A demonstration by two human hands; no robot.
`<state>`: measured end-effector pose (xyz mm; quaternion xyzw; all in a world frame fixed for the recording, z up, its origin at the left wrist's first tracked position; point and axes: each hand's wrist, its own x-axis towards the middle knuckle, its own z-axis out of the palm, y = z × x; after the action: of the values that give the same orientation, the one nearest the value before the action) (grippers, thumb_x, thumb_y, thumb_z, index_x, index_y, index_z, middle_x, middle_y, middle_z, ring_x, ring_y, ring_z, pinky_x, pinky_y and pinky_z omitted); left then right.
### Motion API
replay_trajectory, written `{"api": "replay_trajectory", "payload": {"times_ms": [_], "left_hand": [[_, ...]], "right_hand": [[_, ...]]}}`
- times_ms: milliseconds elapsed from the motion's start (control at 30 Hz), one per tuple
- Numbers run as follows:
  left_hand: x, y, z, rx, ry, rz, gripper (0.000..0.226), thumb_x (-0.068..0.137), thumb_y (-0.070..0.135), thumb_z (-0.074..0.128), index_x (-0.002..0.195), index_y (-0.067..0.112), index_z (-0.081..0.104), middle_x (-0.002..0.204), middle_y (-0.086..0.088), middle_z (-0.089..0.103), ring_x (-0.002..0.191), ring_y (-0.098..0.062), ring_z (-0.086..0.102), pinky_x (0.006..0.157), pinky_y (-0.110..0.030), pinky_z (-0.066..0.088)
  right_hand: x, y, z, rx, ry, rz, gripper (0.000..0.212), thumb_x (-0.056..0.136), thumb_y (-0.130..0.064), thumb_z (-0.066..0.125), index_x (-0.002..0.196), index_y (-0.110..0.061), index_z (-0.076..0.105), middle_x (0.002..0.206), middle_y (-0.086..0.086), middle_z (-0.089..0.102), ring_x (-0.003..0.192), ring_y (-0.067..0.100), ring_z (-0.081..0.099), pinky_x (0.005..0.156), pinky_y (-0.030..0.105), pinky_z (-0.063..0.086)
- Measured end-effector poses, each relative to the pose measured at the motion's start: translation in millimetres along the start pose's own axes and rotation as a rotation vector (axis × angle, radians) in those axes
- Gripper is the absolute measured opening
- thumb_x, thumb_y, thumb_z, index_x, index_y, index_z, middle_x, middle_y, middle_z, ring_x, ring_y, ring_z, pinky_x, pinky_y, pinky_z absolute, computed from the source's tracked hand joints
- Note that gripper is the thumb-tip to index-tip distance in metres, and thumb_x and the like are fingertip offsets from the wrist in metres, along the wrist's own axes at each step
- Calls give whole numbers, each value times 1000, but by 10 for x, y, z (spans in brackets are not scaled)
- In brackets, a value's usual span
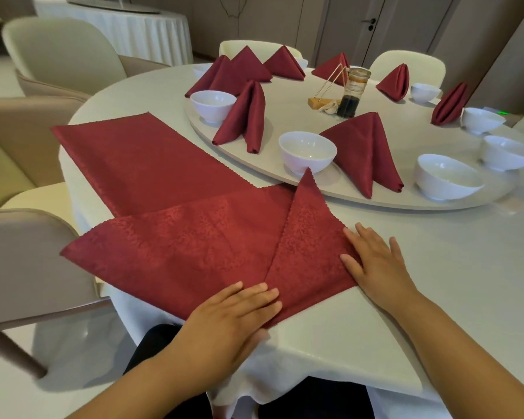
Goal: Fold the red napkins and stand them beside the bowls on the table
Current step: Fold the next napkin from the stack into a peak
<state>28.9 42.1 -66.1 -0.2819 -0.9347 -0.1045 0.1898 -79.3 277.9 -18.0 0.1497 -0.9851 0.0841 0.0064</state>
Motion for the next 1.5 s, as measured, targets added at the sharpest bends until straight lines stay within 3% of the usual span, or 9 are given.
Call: {"api": "replay_trajectory", "payload": {"times_ms": [167,300,433,633,767,1000,1200,1300,1500], "left_hand": [[-8,27,3,-12,117,0,56,101,35,15,104,23,70,112,9,66,109,-5,55,97,-24,34],[-35,18,47,-83,230,16,34,100,40,27,109,23,55,109,6,68,109,-5,52,99,-22,34],[-182,-24,-4,-97,318,-4,45,93,53,39,119,17,48,126,5,50,120,-9,46,108,-22,26],[-690,-597,-245,45,251,-237,58,69,26,48,125,16,43,131,2,42,136,2,21,113,-23,13],[-885,-1041,-349,216,165,-461,75,55,15,60,127,10,39,127,-17,50,118,-26,37,111,-25,6],[-893,-1363,-370,306,320,-578,53,68,11,36,121,9,44,113,-26,60,106,-28,42,98,-41,23],[-1113,-1507,-729,368,357,-569,44,71,13,34,107,8,60,105,-23,65,102,-26,44,111,-24,8],[-1255,-1416,-1044,312,354,-503,32,73,15,36,100,10,54,96,-23,67,88,-36,62,83,-48,46],[-1441,-1097,-1519,221,328,-617,26,74,17,43,99,25,48,83,-8,71,72,-34,68,54,-44,51]], "right_hand": [[-111,-158,38,183,514,-306,29,79,-11,57,105,-5,68,114,13,64,110,25,58,109,28,25],[-419,-411,123,282,500,-631,37,93,-30,44,86,-8,73,95,2,71,97,8,57,103,21,31],[-562,-531,289,243,439,-725,52,98,-38,29,88,-15,74,98,-3,71,100,5,56,106,16,26],[-581,-795,412,113,498,-862,49,99,-34,27,92,-19,74,103,-5,70,104,7,54,103,25,32],[-506,-860,530,99,569,-868,33,89,-32,44,83,-21,75,95,-6,72,92,9,64,98,28,37],[-496,-881,564,224,577,-817,53,99,-37,30,76,-18,74,91,-3,72,93,4,56,101,20,33],[-469,-895,479,249,518,-800,55,98,-43,30,76,-19,74,93,-5,72,94,3,56,101,15,29],[-478,-928,470,300,462,-829,46,97,-43,31,82,-25,70,95,-6,71,96,1,56,102,14,30],[-502,-1010,391,453,288,-831,28,93,-52,35,92,-35,57,101,-22,64,102,-8,54,103,8,28]]}}
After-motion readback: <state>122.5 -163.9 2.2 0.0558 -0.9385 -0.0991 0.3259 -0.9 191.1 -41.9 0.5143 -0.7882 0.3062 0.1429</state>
